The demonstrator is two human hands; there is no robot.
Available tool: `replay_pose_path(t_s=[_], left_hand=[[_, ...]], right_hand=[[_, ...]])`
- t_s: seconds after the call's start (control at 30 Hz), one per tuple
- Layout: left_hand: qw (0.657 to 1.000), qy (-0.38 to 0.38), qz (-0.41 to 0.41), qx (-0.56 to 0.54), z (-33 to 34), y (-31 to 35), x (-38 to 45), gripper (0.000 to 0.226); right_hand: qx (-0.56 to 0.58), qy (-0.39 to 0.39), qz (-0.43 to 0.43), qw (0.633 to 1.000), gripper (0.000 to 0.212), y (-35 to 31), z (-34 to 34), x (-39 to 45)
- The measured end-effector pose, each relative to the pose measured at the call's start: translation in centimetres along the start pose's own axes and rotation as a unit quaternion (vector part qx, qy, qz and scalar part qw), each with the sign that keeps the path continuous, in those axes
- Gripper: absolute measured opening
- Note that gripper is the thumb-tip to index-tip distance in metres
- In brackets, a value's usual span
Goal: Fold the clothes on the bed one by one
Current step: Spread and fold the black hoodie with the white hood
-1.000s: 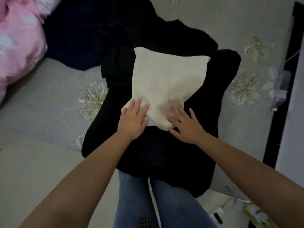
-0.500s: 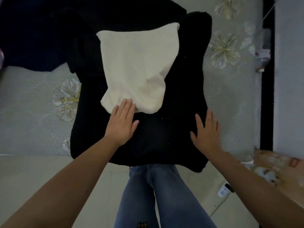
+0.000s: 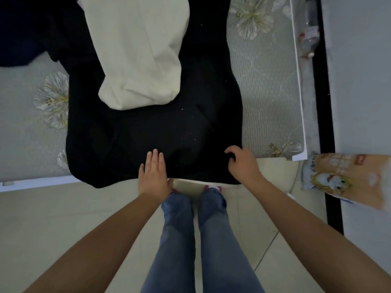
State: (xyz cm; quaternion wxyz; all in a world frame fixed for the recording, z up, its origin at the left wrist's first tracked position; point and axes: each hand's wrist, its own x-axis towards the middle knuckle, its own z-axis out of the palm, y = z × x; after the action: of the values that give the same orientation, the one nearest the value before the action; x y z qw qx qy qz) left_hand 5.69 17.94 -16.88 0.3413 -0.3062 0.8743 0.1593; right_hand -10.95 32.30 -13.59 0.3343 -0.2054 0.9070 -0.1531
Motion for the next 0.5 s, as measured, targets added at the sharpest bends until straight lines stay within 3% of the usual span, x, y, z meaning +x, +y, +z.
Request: replay_pose_path(t_s=[0.13,0.2,0.27,0.4,0.5], left_hand=[[0.996,0.034,0.078,0.01,-0.5,1.9,0.2,0.099],[0.992,0.032,0.114,-0.042,-0.7,2.8,0.4,0.127],[0.989,0.04,0.12,-0.081,-0.6,3.3,0.6,0.131],[0.994,0.086,0.06,-0.036,0.5,2.2,0.2,0.072],[0.987,0.111,0.002,-0.114,-0.1,0.2,0.3,0.052]], right_hand=[[0.171,0.041,0.061,0.983,0.025,-2.2,-4.9,2.6],[0.249,0.05,0.09,0.963,0.024,-3.5,-6.6,4.4],[0.315,0.056,0.111,0.941,0.023,-4.5,-7.7,5.8],[0.352,0.058,0.133,0.925,0.02,-5.0,-8.1,6.8],[0.395,0.061,0.139,0.906,0.019,-4.9,-8.0,7.2]])
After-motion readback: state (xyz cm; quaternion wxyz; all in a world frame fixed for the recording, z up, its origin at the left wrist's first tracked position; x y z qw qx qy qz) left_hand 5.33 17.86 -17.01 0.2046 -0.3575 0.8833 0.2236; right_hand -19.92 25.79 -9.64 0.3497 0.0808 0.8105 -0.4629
